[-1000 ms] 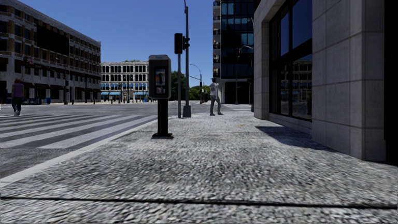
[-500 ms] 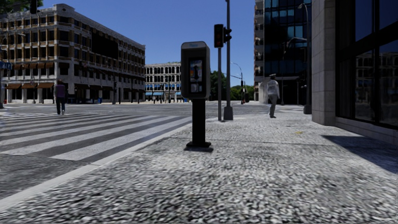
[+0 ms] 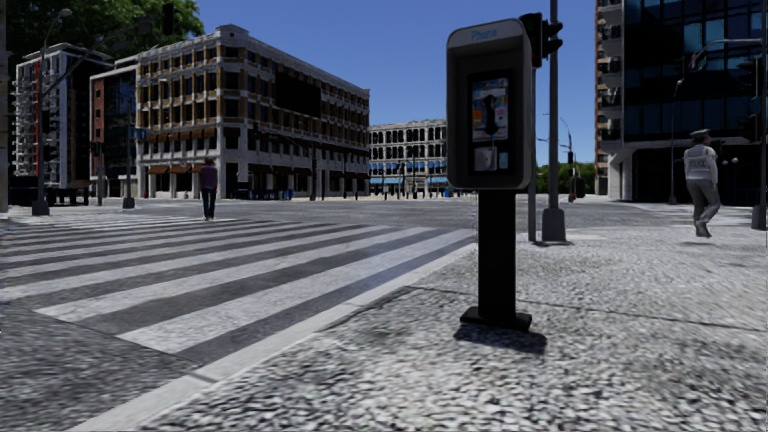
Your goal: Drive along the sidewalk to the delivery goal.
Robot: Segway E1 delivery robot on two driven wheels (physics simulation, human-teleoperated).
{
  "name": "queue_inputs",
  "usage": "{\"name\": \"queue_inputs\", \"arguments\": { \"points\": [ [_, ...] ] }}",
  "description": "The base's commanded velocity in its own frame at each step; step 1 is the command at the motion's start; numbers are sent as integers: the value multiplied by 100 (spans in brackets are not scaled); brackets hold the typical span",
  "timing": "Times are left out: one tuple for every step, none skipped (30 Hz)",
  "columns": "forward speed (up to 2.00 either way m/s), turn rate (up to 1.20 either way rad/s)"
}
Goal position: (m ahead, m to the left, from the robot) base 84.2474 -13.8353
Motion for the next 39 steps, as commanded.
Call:
{"name": "queue_inputs", "arguments": {
  "points": [
    [200, 56],
    [200, 56],
    [200, 56],
    [200, 56],
    [200, 56],
    [200, 56],
    [200, 56],
    [200, 56],
    [200, 56],
    [200, 56],
    [200, 56],
    [200, 55],
    [200, 51],
    [200, 50],
    [200, 50],
    [200, 49],
    [200, 49],
    [200, 49],
    [200, 49],
    [200, 49],
    [200, 49],
    [199, 49],
    [199, 49],
    [192, 49],
    [187, 48],
    [186, 47],
    [185, 47],
    [185, 47],
    [185, 47],
    [185, 47],
    [185, 44],
    [185, 42],
    [185, 41],
    [185, 40],
    [185, 40],
    [185, 39],
    [185, 39],
    [185, 39],
    [185, 39]
  ]
}}
